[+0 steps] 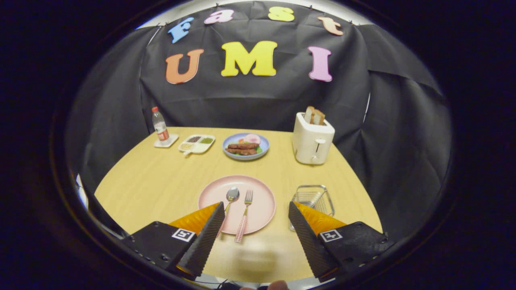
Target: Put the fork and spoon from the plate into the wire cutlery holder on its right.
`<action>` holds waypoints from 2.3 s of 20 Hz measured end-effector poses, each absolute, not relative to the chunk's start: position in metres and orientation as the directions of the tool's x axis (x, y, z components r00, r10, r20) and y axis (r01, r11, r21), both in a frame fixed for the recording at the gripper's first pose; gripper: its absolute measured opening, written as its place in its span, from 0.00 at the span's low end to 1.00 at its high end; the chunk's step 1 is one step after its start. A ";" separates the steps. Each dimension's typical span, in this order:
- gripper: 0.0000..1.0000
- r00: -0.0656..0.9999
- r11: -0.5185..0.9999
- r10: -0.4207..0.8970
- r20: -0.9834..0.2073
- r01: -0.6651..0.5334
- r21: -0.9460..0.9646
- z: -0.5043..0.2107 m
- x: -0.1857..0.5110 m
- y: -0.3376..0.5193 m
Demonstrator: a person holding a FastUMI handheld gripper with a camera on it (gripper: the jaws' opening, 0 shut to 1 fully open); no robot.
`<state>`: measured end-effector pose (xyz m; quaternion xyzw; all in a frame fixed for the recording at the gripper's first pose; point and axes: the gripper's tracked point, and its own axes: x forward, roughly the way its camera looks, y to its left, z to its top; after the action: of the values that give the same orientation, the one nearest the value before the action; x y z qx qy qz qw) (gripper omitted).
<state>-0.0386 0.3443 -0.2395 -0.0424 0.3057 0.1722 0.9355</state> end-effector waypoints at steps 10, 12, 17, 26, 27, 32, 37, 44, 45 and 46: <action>0.78 0.651 0.925 0.202 -0.732 -0.372 -0.076 -0.326 -0.007 0.365; 0.75 0.641 0.921 0.182 -0.746 -0.376 -0.098 -0.337 -0.003 0.366; 0.52 0.591 0.920 0.161 -0.790 -0.381 -0.097 -0.362 -0.006 0.368; 0.01 0.546 0.942 0.154 -0.824 -0.333 -0.045 -0.356 -0.005 0.365; 0.01 0.539 0.943 0.178 -0.823 -0.332 -0.014 -0.347 -0.006 0.367; 0.01 0.551 0.945 0.230 -0.802 -0.324 0.049 -0.276 -0.007 0.343; 0.01 0.572 0.956 0.202 -0.795 -0.292 0.032 -0.197 0.011 0.274; 0.01 0.388 0.955 0.116 -0.914 -0.297 -0.005 -0.193 -0.001 0.193; 0.01 0.354 0.951 0.107 -0.929 -0.308 -0.008 -0.198 -0.004 0.189; 0.01 0.321 0.950 0.102 -0.942 -0.312 -0.004 -0.202 -0.006 0.187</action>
<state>-0.0064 0.1873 -0.2023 -0.0927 0.5683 0.1281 0.8075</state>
